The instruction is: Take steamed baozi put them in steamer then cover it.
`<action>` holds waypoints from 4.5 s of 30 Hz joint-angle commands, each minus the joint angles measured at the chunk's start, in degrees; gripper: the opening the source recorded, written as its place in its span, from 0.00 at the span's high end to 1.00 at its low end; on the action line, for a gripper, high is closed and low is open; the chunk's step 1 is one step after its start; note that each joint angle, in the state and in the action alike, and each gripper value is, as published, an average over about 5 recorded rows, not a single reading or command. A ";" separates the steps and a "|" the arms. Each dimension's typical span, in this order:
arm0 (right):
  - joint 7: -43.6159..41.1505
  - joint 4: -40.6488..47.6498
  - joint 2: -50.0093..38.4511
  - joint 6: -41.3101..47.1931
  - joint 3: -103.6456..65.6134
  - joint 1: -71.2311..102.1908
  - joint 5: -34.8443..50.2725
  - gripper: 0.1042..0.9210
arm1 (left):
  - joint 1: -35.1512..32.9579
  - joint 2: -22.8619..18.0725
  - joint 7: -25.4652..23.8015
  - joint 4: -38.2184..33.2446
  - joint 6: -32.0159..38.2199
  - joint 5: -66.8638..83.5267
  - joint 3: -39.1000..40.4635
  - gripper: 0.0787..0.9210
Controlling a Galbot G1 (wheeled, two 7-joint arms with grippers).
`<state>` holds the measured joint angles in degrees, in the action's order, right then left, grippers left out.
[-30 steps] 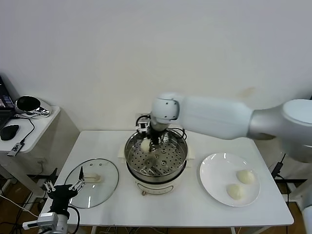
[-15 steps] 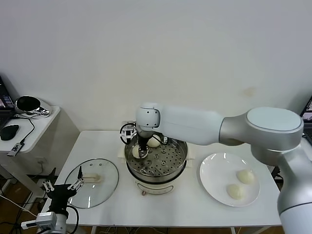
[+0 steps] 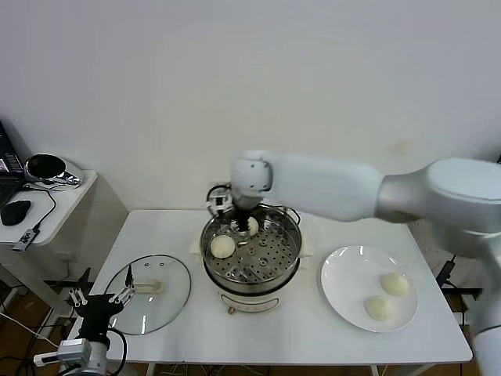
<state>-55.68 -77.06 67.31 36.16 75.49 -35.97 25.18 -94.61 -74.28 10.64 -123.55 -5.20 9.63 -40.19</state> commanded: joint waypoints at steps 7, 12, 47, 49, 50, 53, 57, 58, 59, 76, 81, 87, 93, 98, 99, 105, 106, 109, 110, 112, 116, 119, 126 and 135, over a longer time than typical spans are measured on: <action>-12.73 -20.95 -41.13 -16.30 -1.05 -1.21 -18.52 0.12 | -0.48 -0.04 -0.01 0.32 0.09 -0.52 0.64 0.12; -10.39 -20.60 -46.11 -19.81 -1.23 6.05 -25.54 0.12 | -0.81 -0.10 0.00 0.16 0.10 -0.99 0.71 0.12; -4.67 -9.70 -42.18 -19.50 -30.89 48.68 -35.63 0.12 | -1.96 -1.35 0.04 -0.46 0.24 -2.53 0.84 0.12; -4.52 -9.15 -41.69 -19.47 -30.99 48.82 -35.63 0.12 | -1.92 -1.36 0.04 -0.37 0.25 -2.53 0.83 0.12; -4.45 -8.93 -41.45 -19.45 -31.05 48.87 -35.61 0.12 | -1.90 -1.35 0.04 -0.36 0.24 -2.52 0.82 0.12; -4.27 -8.41 -40.76 -19.39 -31.13 48.82 -35.56 0.14 | -1.84 -1.31 0.05 -0.36 0.23 -2.49 0.75 0.12; -3.99 -7.95 -39.93 -19.16 -31.21 48.43 -35.38 0.20 | -1.79 -1.32 0.08 -0.36 0.24 -2.46 0.67 0.12; -3.97 -7.91 -39.76 -19.11 -31.26 48.28 -35.28 0.23 | -1.80 -1.34 0.09 -0.36 0.24 -2.47 0.69 0.12; -3.95 -7.87 -39.59 -19.07 -31.30 48.08 -35.16 0.24 | -1.80 -1.36 0.10 -0.36 0.25 -2.48 0.72 0.12; -12.79 -7.43 -39.99 -21.31 -23.21 21.12 -26.28 0.42 | -1.56 -1.06 0.12 -0.70 0.26 -2.08 0.66 0.12; -14.86 -5.09 -34.68 -21.75 -20.43 8.94 -21.36 0.42 | -1.46 -0.97 0.11 -0.61 0.31 -1.74 0.44 0.12; -11.16 -4.23 -24.84 -21.49 -18.39 0.67 -15.70 0.42 | -1.52 -0.88 0.10 -0.57 0.46 -1.27 -0.23 0.12; -8.95 -6.40 -15.53 -26.27 -16.04 -0.53 -13.79 0.41 | -1.39 -1.13 0.13 -0.64 0.54 -1.21 -0.45 0.12; -5.90 -6.83 -8.00 -33.25 -9.78 -0.33 -12.35 0.41 | -1.53 -1.21 0.14 -0.64 0.64 -1.29 -0.89 0.12; -5.56 -6.88 -6.87 -34.38 -8.53 -0.13 -12.64 0.41 | -1.55 -1.19 0.15 -0.72 0.63 -1.27 -1.06 0.12; -4.47 -5.70 -1.33 -45.53 -2.07 1.59 -17.99 0.40 | -1.65 -1.20 0.17 -0.93 0.63 -1.27 -1.72 0.12; -4.51 -5.38 -0.75 -47.09 -1.32 1.77 -19.17 0.39 | -1.66 -1.24 0.18 -0.92 0.63 -1.27 -1.76 0.12; -4.76 -4.24 0.73 -51.68 0.62 2.26 -23.39 0.39 | -1.65 -1.38 0.18 -1.06 0.63 -1.25 -1.85 0.12; -4.87 -3.89 1.06 -53.04 1.03 2.45 -24.90 0.39 | -1.66 -1.42 0.18 -1.17 0.61 -1.24 -1.88 0.12; -5.05 -3.53 1.59 -55.39 1.66 2.83 -27.24 0.39 | -1.70 -1.50 0.18 -1.43 0.59 -1.22 -1.94 0.12; -5.25 -4.01 2.35 -57.96 2.32 3.48 -28.80 0.39 | -1.90 -1.60 0.19 -1.71 0.60 -1.16 -2.21 0.12; -5.36 -4.19 2.94 -58.76 2.35 4.05 -29.81 0.38 | -2.03 -1.64 0.21 -1.70 0.63 -1.14 -2.39 0.12; -6.20 -3.84 3.63 -58.88 2.57 5.07 -30.30 0.38 | -2.00 -1.88 0.23 -1.85 0.60 -1.19 -2.35 0.12; -6.16 -3.50 3.37 -58.74 2.89 6.52 -30.81 0.37 | -1.80 -1.92 0.35 -1.51 0.63 -1.18 -2.20 0.12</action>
<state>-61.89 -80.71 69.48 -20.32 77.38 -30.11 -4.01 -96.44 -76.22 11.00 -125.14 -4.55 8.48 -42.39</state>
